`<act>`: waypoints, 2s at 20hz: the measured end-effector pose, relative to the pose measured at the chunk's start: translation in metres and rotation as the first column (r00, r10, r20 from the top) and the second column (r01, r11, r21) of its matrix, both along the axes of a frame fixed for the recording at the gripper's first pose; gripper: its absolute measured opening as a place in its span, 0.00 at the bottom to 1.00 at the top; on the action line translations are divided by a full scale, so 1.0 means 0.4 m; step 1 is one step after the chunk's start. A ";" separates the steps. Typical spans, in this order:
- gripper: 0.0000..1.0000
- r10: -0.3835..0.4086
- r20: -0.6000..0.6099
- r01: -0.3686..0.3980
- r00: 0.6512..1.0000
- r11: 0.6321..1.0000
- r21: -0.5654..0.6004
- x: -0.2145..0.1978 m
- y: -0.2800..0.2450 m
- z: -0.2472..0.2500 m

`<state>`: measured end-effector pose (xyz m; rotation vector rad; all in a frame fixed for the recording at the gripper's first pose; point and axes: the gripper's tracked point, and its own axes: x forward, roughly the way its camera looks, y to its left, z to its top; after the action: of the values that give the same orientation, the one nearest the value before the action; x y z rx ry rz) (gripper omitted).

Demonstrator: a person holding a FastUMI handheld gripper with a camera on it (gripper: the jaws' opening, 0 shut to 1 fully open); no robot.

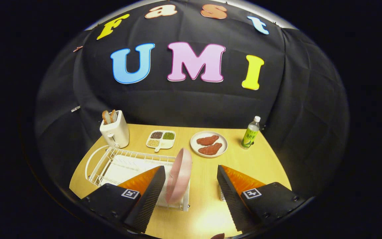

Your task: Take the plate from the dish rack, then take the spoon from the basket and place it into the plate.

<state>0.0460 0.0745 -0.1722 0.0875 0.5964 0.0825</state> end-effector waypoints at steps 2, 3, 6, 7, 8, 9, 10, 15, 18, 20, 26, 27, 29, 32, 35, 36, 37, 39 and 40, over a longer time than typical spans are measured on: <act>0.95 -0.007 -0.065 0.007 0.998 1.000 0.002 0.031 0.019 -0.069; 0.94 -0.009 -0.094 0.009 0.996 1.000 -0.001 0.045 0.027 -0.102; 0.91 -0.028 -0.170 0.024 0.985 0.999 -0.027 0.077 0.048 -0.199; 0.84 -0.032 -0.186 0.028 0.982 0.999 -0.024 0.085 0.058 -0.220; 0.79 -0.041 -0.189 0.036 0.981 0.999 -0.029 0.094 0.065 -0.240; 0.70 -0.050 -0.195 0.042 0.979 0.998 -0.045 0.101 0.063 -0.254; 0.65 -0.059 -0.199 0.047 0.978 0.997 -0.066 0.109 0.063 -0.273; 0.37 -0.146 -0.210 0.119 0.967 0.983 -0.139 0.120 0.029 -0.303; 0.33 -0.158 -0.190 0.133 0.969 0.981 -0.138 0.132 0.029 -0.279; 0.32 -0.149 -0.171 0.120 0.974 0.979 -0.167 0.142 0.029 -0.262; 0.31 -0.127 -0.116 0.093 0.985 0.960 -0.264 0.161 0.033 -0.211; 0.31 -0.136 -0.107 0.103 0.985 0.957 -0.270 0.160 0.028 -0.208; 0.31 -0.148 -0.097 0.115 0.984 0.952 -0.284 0.167 0.029 -0.204; 0.31 -0.128 -0.069 0.095 0.989 0.930 -0.355 0.184 0.046 -0.185; 0.31 -0.055 -0.016 0.042 0.998 0.887 -0.459 0.204 0.074 -0.138; 0.31 -0.040 0.003 0.036 0.999 0.877 -0.478 0.209 0.080 -0.118; 0.31 -0.032 0.018 0.037 0.999 0.873 -0.487 0.210 0.084 -0.101; 0.31 -0.039 0.044 0.056 0.998 0.881 -0.471 0.204 0.075 -0.067; 0.31 -0.047 0.052 0.065 0.998 0.892 -0.446 0.196 0.068 -0.053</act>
<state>0.1242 0.1015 -0.1933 -0.3464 0.5597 -0.1112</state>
